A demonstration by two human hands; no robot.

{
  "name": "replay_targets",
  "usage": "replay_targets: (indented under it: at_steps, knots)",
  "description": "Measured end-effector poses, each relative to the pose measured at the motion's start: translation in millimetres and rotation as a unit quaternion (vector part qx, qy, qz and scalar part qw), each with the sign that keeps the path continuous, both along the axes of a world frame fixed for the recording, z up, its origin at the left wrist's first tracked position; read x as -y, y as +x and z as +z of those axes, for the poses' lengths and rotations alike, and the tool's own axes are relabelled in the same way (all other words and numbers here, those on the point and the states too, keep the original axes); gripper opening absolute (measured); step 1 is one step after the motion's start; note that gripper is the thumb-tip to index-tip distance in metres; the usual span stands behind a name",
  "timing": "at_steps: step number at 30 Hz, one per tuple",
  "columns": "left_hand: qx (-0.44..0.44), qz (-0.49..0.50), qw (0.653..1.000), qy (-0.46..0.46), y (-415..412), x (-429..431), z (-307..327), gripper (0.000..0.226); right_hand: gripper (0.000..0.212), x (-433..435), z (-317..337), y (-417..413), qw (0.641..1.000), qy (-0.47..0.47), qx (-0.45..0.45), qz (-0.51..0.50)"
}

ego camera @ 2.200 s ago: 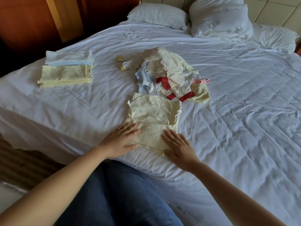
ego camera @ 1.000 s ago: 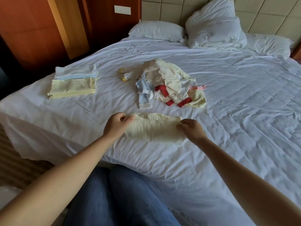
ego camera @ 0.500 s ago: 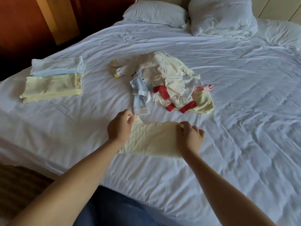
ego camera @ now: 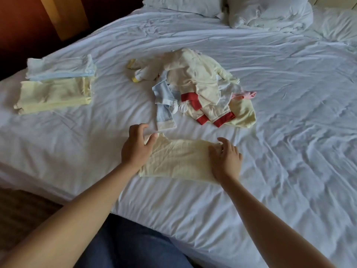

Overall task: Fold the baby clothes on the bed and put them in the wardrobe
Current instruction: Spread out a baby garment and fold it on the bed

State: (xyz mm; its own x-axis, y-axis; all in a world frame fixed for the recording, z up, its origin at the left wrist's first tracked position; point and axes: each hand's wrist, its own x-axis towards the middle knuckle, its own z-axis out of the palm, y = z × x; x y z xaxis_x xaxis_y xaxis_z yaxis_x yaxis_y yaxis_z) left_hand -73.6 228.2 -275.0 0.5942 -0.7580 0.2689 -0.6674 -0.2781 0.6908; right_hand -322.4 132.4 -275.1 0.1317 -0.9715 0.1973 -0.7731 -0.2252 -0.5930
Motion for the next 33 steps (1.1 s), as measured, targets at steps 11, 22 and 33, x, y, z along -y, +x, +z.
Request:
replay_targets:
  at_steps: [11, 22, 33]
  knots:
    - [0.013, -0.004, 0.998, 0.059, -24, -100, -2, 0.022, 0.014, -70, -6, -49, 0.995, 0.024, 0.09, 0.045]
    - [0.095, 0.043, 0.986, 0.127, -34, -106, 3, 0.019, 0.017, -82, 4, -53, 0.993, 0.109, 0.018, 0.049]
    - [-0.069, 0.038, 0.995, 0.054, -16, -109, 9, 0.01, 0.02, -75, 22, -52, 0.997, 0.071, 0.011, 0.042]
